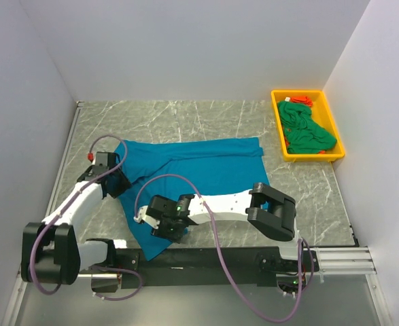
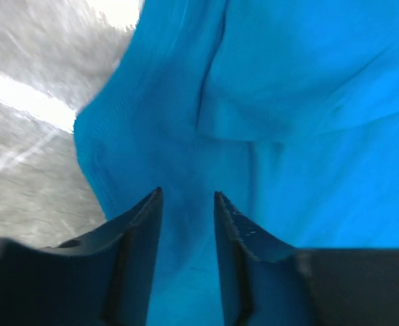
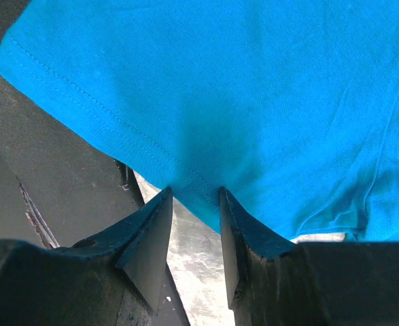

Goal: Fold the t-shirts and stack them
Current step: Fold the tshirt

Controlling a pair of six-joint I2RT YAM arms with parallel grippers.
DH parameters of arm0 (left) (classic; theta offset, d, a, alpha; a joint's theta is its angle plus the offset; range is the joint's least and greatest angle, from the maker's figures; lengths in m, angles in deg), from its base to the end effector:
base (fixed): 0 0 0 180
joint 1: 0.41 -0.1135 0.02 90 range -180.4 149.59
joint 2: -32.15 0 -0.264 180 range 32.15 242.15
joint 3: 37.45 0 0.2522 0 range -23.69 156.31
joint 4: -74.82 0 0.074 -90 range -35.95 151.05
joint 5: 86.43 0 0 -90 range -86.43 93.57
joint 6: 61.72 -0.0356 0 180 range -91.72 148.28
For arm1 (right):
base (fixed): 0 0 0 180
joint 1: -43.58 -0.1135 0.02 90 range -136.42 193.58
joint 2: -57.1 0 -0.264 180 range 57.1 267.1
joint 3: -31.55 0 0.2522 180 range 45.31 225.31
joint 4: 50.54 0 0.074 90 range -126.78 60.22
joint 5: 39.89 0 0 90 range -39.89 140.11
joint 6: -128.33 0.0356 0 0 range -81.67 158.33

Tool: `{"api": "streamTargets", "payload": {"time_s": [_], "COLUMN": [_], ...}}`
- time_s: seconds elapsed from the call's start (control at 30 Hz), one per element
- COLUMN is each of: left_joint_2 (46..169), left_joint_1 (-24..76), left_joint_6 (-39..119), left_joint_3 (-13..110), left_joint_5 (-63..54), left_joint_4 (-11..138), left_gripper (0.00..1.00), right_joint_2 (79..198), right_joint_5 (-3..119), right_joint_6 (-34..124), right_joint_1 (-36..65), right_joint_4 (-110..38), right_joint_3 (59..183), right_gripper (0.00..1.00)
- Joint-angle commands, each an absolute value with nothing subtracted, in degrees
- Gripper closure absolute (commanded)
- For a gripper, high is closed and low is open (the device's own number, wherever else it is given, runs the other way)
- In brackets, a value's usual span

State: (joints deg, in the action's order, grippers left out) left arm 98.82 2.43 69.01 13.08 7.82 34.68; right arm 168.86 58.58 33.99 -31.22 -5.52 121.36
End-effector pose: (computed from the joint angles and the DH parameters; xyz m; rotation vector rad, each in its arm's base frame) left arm 0.2184 -0.0082 0.1947 -0.8588 2.4132 -0.1998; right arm 0.0984 0.3821 0.1639 -1.8513 2.1726 0.5080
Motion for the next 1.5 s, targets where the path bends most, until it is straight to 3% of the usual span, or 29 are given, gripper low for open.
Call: {"api": "streamTargets", "payload": {"time_s": [0.0,0.13,0.47,0.77,1.3,1.4,1.47], "left_joint_2": [101.66,103.95,98.24,104.91,110.72,110.02,108.62], "left_joint_1": [3.73,3.64,1.62,-0.14,-6.99,-7.7,-7.7], "left_joint_6": [74.24,78.11,83.04,80.4,76.98,76.19,75.92], "left_joint_3": [12.25,11.55,8.65,11.81,16.55,17.7,17.79], "left_joint_5": [7.69,12.16,18.51,19.74,19.91,19.56,18.43], "left_joint_4": [35.92,33.2,28.1,30.02,32.67,31.53,31.43], "left_gripper": [0.6,0.71,0.68,0.62,0.58,0.53,0.45], "right_joint_2": [167.14,166.0,162.31,154.23,138.23,136.65,135.77], "right_joint_5": [58.73,58.29,60.22,61.45,56.62,55.05,53.98], "right_joint_6": [34.11,34.11,34.99,37.97,54.76,58.27,60.65], "right_joint_1": [-31.39,-31.3,-29.54,-23.4,7.89,13.25,16.67], "right_joint_4": [-4.79,-5.31,-7.07,-8.21,-13.84,-14.54,-15.16], "right_joint_3": [121.42,120.89,117.91,113.79,99.36,98.66,98.48], "right_gripper": [0.58,0.58,0.56,0.51,0.52,0.52,0.52]}}
